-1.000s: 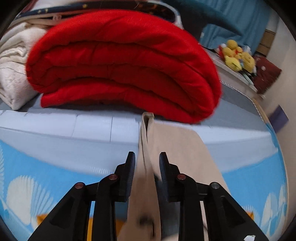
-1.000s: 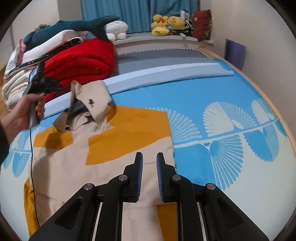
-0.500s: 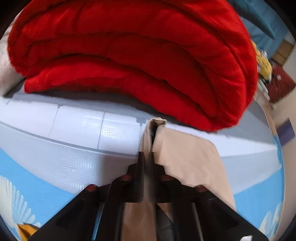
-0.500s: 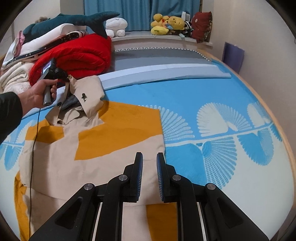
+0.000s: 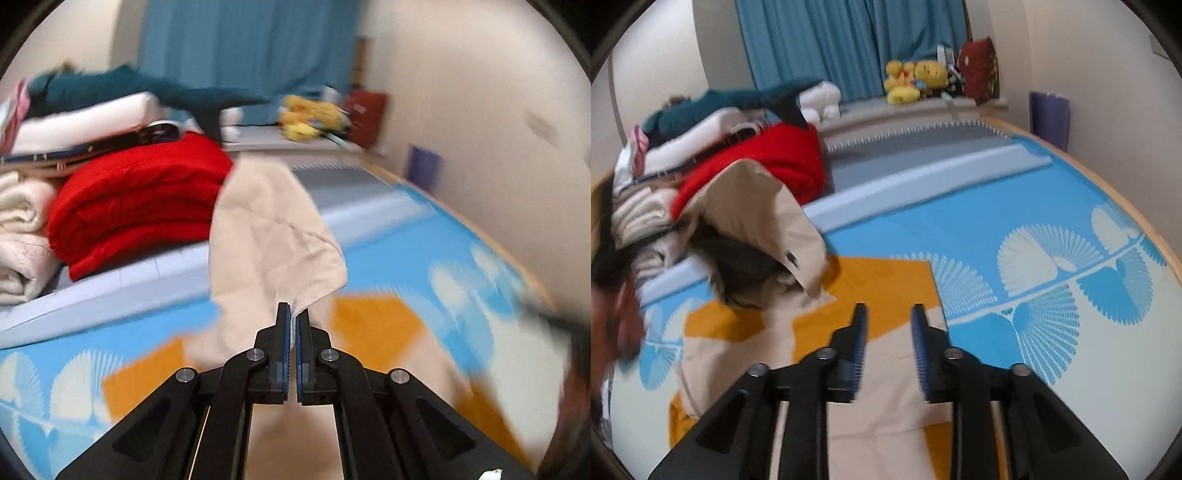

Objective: Fold large clothes

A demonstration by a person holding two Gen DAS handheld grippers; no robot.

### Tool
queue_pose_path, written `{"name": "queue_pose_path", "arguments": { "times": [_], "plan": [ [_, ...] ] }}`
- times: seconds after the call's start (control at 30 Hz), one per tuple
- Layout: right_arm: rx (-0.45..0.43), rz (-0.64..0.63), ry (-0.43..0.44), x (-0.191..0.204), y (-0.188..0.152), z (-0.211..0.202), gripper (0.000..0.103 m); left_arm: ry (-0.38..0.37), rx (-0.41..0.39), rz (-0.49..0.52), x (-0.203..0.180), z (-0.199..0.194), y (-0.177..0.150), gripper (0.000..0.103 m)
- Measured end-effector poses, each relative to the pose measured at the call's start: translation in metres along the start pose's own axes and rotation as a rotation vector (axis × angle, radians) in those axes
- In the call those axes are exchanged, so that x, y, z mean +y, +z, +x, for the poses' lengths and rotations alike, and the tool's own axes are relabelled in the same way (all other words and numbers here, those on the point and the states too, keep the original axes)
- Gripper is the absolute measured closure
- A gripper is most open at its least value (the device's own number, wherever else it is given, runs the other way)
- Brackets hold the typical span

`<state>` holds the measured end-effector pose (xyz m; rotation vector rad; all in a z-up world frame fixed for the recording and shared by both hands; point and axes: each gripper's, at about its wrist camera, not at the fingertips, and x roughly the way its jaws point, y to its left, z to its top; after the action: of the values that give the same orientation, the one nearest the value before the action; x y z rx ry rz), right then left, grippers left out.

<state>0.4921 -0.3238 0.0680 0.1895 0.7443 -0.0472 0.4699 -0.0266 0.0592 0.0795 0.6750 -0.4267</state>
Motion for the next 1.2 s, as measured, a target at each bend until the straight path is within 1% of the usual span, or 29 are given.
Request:
{"name": "queue_pose_path", "arguments": {
  "times": [0.03,0.07,0.13,0.17,0.23,0.27,0.3,0.33,0.37,0.4,0.43,0.47,0.53,0.57,0.63,0.7,0.73,0.77,0.8,0.83,0.87,0.9,0.93,1.0,1.03,1.1,1.13,1.17,1.2],
  "plan": [
    [-0.024,0.001,0.021,0.003,0.001,-0.007,0.062,-0.002,0.019,0.011,-0.011,-0.009,-0.018,0.103],
    [-0.051,0.002,0.051,0.006,0.002,-0.016,0.057,0.003,0.088,0.012,-0.025,-0.022,-0.060,0.103],
    [-0.094,0.007,0.111,0.013,0.002,-0.031,0.042,0.009,0.257,-0.049,-0.033,-0.027,-0.122,0.101],
    [-0.112,0.014,0.148,0.017,0.002,-0.037,0.040,0.035,0.350,-0.106,-0.031,-0.026,-0.146,0.100],
    [-0.112,0.026,0.211,0.024,0.000,-0.042,0.038,0.089,0.500,-0.181,-0.026,-0.020,-0.167,0.100],
    [-0.101,0.031,0.245,0.028,-0.001,-0.041,0.037,0.132,0.547,-0.238,-0.020,-0.021,-0.169,0.100],
    [-0.085,0.034,0.269,0.032,-0.003,-0.038,0.036,0.151,0.539,-0.305,-0.011,-0.025,-0.168,0.100],
    [-0.051,0.037,0.293,0.039,-0.006,-0.032,0.035,0.136,0.478,-0.425,0.005,-0.032,-0.162,0.098],
    [-0.023,0.039,0.304,0.043,-0.008,-0.025,0.035,0.114,0.430,-0.501,0.017,-0.035,-0.158,0.093],
    [0.018,0.045,0.315,0.049,-0.012,-0.015,0.035,0.108,0.403,-0.546,0.024,-0.033,-0.156,0.091],
    [0.063,0.060,0.331,0.055,-0.016,-0.002,0.035,0.107,0.356,-0.631,0.038,-0.031,-0.156,0.090],
    [0.096,0.074,0.342,0.057,-0.020,0.007,0.035,0.102,0.338,-0.688,0.047,-0.023,-0.155,0.088],
    [0.203,0.105,0.331,0.065,-0.034,0.036,0.035,0.062,0.329,-0.761,0.058,-0.003,-0.148,0.084],
    [0.238,0.113,0.317,0.066,-0.041,0.046,0.035,0.014,0.309,-0.802,0.063,0.011,-0.146,0.076],
    [0.315,0.144,0.287,0.064,-0.054,0.074,0.035,-0.015,0.316,-0.842,0.067,0.029,-0.148,0.061],
    [0.381,0.208,0.253,0.057,-0.064,0.100,0.035,-0.016,0.353,-0.901,0.070,0.048,-0.155,0.060],
    [0.403,0.236,0.249,0.053,-0.068,0.109,0.036,-0.030,0.367,-0.954,0.073,0.059,-0.164,0.061],
    [0.427,0.272,0.251,0.048,-0.073,0.118,0.038,-0.049,0.366,-1.004,0.075,0.067,-0.172,0.063],
    [0.443,0.307,0.262,0.043,-0.075,0.127,0.047,-0.064,0.362,-1.042,0.078,0.073,-0.175,0.063],
    [0.449,0.329,0.272,0.039,-0.078,0.132,0.067,-0.088,0.355,-1.076,0.081,0.083,-0.179,0.074],
    [0.455,0.350,0.281,0.036,-0.080,0.139,0.081,-0.119,0.366,-1.079,0.080,0.091,-0.179,0.101],
    [0.458,0.368,0.292,0.033,-0.083,0.145,0.097,-0.137,0.389,-1.059,0.078,0.096,-0.177,0.102],
    [0.450,0.396,0.303,0.029,-0.086,0.149,0.098,-0.120,0.400,-1.015,0.075,0.096,-0.171,0.102],
    [0.438,0.442,0.290,0.020,-0.091,0.156,0.099,-0.028,0.398,-0.920,0.070,0.088,-0.156,0.102],
    [0.451,0.449,0.268,0.017,-0.094,0.161,0.099,0.060,0.418,-0.838,0.066,0.085,-0.147,0.101],
    [0.506,0.454,0.210,0.011,-0.104,0.172,0.099,0.230,0.518,-0.694,0.058,0.093,-0.148,0.097],
    [0.548,0.442,0.173,0.011,-0.110,0.179,0.099,0.341,0.582,-0.621,0.054,0.098,-0.152,0.103],
    [0.564,0.432,0.148,0.011,-0.113,0.183,0.099,0.410,0.613,-0.588,0.053,0.098,-0.152,0.103],
    [0.571,0.417,0.120,0.013,-0.115,0.186,0.098,0.418,0.608,-0.600,0.053,0.096,-0.150,0.103]
  ]
}}
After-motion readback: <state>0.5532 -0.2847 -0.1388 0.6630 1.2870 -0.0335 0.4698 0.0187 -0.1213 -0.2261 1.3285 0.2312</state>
